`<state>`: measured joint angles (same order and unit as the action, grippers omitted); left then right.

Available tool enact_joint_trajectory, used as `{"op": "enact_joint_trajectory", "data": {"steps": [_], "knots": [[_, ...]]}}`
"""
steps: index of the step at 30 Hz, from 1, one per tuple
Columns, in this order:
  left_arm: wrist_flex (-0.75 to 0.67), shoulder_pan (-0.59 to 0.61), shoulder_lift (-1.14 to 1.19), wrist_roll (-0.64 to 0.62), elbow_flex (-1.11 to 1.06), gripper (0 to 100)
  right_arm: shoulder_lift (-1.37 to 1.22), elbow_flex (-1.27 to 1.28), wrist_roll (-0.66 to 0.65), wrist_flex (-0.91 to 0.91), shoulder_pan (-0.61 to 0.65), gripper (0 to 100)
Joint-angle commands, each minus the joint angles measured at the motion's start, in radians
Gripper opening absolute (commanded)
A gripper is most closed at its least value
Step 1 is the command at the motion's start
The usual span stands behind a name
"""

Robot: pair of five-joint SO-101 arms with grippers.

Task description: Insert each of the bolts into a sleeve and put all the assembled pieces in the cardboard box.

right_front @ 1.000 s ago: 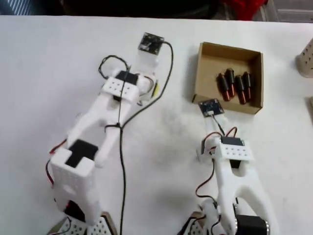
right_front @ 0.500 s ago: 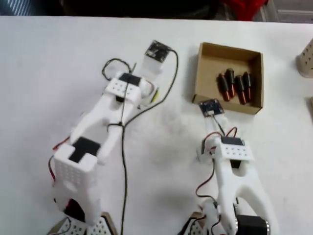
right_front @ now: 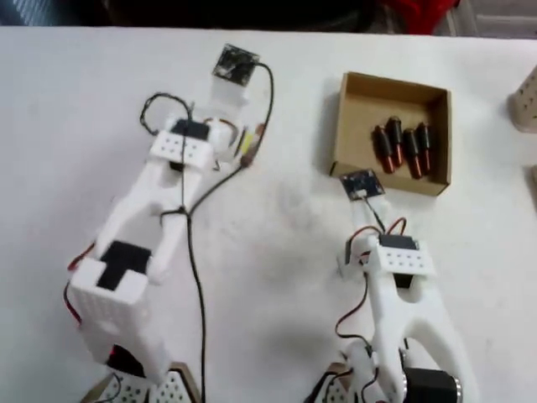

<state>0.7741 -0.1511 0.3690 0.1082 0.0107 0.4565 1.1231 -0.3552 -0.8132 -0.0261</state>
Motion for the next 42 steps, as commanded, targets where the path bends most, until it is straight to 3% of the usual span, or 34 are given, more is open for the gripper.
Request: {"op": "enact_joint_trajectory", "data": {"steps": [1, 7, 12, 17, 22, 31, 37, 42], "knots": [[0.061, 0.033, 0.048, -0.017, 0.172, 20, 0.036, -0.003, -0.014, 0.012, -0.004, 1.7], [0.229, 0.045, 0.252, 0.075, 0.511, 20, 0.036, -0.003, -0.014, 0.012, -0.004, 1.7], [0.535, 0.041, 0.398, 0.080, 0.815, 20, 0.036, -0.003, -0.014, 0.012, -0.004, 1.7], [0.709, 0.021, 0.483, -0.109, 1.022, 12, 0.036, -0.003, -0.014, 0.012, -0.004, 1.7], [0.793, 0.013, 0.518, -0.203, 1.111, 11, 0.036, -0.003, -0.014, 0.012, -0.004, 1.7], [1.022, -0.042, 0.516, -0.216, 1.410, 4, 0.036, -0.003, -0.014, 0.019, -0.004, 1.7], [1.020, -0.051, 0.460, -0.198, 1.327, 4, 0.036, -0.006, -0.014, 0.056, -0.010, 1.7], [1.020, -0.027, 0.193, -0.184, 1.108, 5, 0.027, -0.011, -0.009, 0.108, -0.010, 1.7]]}}
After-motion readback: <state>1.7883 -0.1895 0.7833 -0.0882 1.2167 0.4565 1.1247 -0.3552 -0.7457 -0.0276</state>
